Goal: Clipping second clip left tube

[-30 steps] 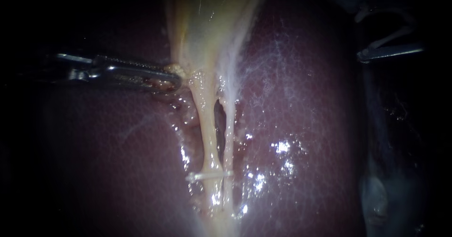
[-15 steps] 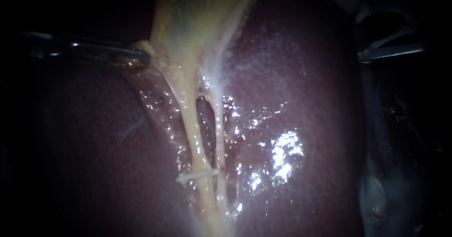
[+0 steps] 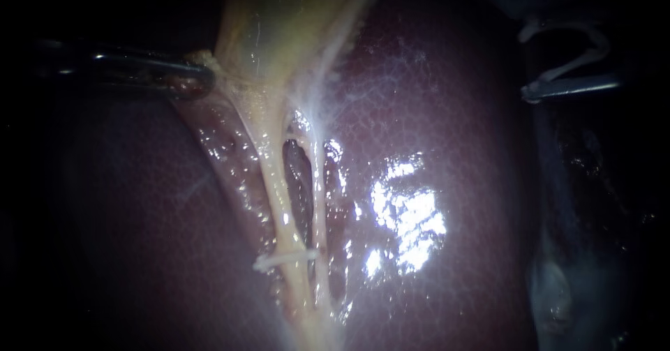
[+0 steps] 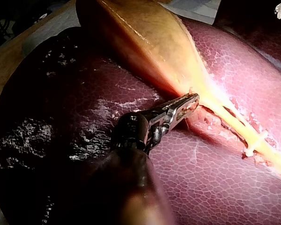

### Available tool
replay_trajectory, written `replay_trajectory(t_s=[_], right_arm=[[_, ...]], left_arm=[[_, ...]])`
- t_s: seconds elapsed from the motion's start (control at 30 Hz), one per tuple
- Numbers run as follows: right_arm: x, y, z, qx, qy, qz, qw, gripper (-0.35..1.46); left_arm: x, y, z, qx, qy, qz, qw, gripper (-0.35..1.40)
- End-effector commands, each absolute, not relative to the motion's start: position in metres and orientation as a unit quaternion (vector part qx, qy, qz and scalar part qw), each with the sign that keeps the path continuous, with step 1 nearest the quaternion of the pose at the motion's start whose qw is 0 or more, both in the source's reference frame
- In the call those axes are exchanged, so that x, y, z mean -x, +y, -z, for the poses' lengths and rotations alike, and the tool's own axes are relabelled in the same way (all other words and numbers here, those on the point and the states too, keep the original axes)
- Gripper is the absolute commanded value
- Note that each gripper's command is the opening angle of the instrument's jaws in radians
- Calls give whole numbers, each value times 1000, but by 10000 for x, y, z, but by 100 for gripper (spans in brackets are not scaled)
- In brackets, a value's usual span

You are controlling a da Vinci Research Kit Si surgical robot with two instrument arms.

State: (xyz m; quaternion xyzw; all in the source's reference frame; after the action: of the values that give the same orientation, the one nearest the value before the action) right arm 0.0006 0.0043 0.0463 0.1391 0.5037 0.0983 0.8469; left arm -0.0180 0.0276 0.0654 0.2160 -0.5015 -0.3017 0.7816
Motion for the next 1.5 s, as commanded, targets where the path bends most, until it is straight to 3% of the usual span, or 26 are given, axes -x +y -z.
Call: replay_trajectory(t_s=[0.03,0.33,0.53,1.1,1.5], right_arm=[[-11,39,-463,-149,505,-109,843,50],[-64,-8,-470,-215,509,-155,819,50],[-92,-32,-484,-244,510,-164,808,50],[-150,-78,-527,-329,513,-229,759,49],[-176,-104,-563,-376,507,-254,733,49]], left_arm=[[181,276,-654,-216,-501,302,782,-35],[183,275,-655,-215,-501,302,782,-35],[184,274,-656,-214,-501,302,782,-35],[186,272,-658,-213,-501,303,782,-35],[186,271,-658,-213,-501,303,782,-35]])
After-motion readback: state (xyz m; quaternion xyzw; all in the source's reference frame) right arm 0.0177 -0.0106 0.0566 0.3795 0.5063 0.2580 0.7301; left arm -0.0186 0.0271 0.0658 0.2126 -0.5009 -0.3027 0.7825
